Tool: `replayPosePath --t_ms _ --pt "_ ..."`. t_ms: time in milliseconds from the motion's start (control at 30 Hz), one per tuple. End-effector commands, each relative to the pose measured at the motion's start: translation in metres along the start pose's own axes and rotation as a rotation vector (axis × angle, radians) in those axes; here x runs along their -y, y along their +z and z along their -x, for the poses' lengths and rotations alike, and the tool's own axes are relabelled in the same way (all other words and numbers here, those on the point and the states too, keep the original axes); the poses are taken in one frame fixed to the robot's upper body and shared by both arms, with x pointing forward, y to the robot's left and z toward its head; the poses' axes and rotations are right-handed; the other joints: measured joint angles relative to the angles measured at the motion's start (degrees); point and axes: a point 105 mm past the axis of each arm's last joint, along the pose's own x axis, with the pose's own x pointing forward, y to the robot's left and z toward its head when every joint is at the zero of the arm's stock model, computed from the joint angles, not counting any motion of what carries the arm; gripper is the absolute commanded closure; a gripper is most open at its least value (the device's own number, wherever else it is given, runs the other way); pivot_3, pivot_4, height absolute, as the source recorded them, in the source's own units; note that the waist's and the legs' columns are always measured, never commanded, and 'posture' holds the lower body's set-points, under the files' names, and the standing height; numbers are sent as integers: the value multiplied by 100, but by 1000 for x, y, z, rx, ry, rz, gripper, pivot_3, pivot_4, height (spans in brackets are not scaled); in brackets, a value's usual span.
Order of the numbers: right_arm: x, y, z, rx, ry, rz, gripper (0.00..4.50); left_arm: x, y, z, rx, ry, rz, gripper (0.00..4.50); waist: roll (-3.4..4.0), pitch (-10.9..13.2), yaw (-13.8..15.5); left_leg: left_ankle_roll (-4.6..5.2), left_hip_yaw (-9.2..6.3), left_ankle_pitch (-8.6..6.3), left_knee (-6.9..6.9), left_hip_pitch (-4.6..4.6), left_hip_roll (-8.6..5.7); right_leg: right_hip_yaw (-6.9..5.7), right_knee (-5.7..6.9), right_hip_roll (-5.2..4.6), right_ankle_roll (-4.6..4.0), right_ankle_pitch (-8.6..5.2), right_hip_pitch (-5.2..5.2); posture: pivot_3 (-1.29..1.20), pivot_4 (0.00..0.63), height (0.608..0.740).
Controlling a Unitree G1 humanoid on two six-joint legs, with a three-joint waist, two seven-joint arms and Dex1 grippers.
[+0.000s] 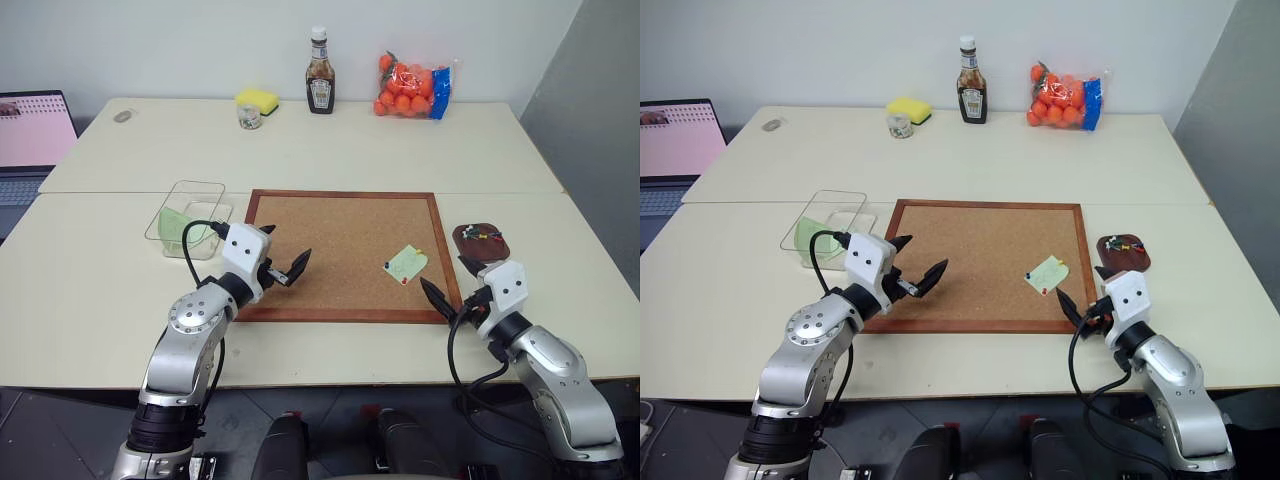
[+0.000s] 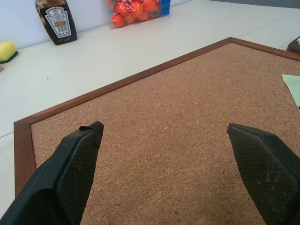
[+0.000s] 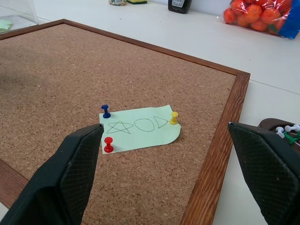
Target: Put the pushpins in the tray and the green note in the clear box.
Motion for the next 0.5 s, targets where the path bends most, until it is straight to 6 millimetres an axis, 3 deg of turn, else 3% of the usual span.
replayPosePath --t_ms 33,500 --pt "-1 13 1 46 7 15 0 0 15 -1 62 -8 -25 25 0 0 0 0 0 0 0 0 0 0 0 0 0 0 0 0 150 740" --pt "-6 16 0 57 19 11 0 -5 15 -4 32 -38 -46 25 0 0 2 0 -1 0 0 -1 0 -1 0 0 0 0 0 0 150 740"
